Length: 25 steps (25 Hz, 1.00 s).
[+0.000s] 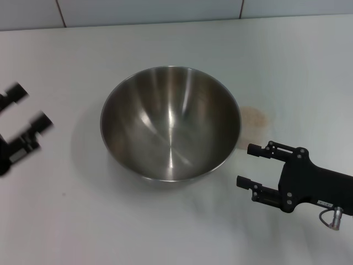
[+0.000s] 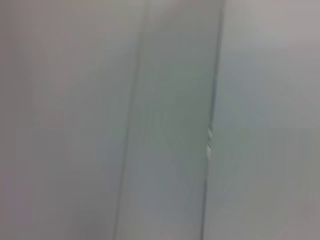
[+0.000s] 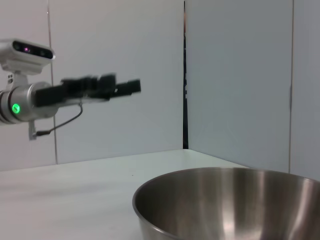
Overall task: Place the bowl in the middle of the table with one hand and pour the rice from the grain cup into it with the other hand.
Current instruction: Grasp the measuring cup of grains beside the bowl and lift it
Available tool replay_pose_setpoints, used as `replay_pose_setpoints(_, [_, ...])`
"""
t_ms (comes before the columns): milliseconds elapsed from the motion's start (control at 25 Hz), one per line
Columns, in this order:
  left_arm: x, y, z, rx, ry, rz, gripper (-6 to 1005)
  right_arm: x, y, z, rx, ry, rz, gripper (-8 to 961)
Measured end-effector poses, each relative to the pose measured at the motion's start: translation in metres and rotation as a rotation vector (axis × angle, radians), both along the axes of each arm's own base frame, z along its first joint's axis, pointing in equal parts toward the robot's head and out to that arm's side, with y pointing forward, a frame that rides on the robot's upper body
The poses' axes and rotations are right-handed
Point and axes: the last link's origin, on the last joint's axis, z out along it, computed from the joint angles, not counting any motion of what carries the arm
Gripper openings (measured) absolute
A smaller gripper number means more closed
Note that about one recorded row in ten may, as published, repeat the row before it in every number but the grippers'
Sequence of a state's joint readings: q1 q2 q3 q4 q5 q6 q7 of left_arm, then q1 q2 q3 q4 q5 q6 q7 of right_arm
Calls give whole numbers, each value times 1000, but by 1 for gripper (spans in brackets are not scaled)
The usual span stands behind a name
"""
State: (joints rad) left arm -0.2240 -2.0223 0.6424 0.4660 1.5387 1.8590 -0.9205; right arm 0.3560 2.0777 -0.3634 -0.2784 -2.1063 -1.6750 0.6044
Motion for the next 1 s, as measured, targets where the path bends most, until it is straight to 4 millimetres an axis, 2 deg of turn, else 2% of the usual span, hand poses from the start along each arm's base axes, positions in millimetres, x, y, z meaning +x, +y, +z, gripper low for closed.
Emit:
replay_pose_setpoints(200, [-7,-11,-21,-42,145,-59,698,1,0,0,3,-2,-2,667])
replay_pose_setpoints(360, [-10,-15,-27,-48,184,-64,807,1,1,1,8,-3,-7,667])
replay_pose_setpoints(560, [-17,-19,-39,-67,247,-48,802,1,2,1,13,-2,-11,666])
replay_pose_setpoints(1000, [-21,-23,-45,-74,292,-61,804,2,2,1,14,-5,-14,667])
